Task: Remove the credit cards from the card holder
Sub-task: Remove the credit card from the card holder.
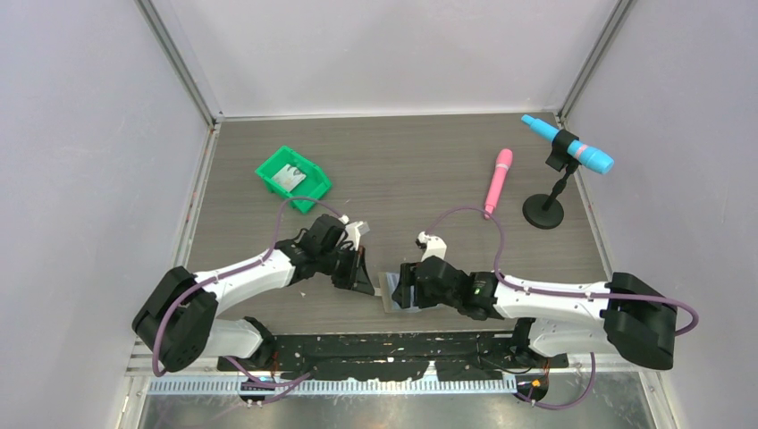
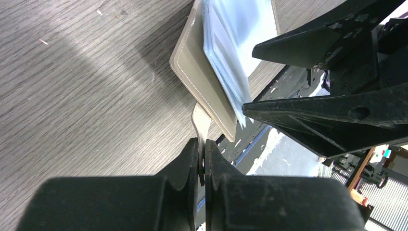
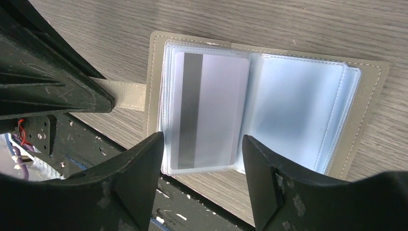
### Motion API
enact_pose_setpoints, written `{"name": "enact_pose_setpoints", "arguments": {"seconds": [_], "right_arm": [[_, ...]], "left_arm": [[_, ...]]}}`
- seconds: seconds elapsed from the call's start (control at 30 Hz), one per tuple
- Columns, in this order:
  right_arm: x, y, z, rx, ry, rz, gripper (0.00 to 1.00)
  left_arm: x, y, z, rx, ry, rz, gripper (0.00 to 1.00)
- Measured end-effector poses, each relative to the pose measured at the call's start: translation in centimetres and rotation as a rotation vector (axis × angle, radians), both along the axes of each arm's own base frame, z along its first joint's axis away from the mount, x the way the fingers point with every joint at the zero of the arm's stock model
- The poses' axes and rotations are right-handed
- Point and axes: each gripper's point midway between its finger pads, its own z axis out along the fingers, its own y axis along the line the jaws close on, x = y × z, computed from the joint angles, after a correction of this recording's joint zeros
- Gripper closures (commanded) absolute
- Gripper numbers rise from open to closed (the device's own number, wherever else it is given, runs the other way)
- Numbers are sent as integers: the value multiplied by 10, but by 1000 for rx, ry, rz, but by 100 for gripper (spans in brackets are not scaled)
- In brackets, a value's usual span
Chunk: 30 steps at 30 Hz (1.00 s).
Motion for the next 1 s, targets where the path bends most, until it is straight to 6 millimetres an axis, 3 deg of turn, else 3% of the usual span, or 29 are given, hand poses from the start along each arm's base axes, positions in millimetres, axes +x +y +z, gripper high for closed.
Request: {"name": "enact_pose_setpoints", "arguments": {"seconds": [0.33, 0.6, 0.87, 1.0], "right_arm": [[1, -1, 5, 12, -17, 2, 36], [-3, 2, -2, 2, 8, 24, 29], [-8, 12, -13, -9, 48, 54, 43], [-8, 13, -13, -4, 49, 52, 44]], "left_arm": [[-1, 1, -1, 5, 6, 0, 100], [1, -2, 5, -3, 1, -2, 100], [-1, 0, 9, 1, 3, -6, 100], [-3, 2, 8, 8, 8, -10, 100]]}}
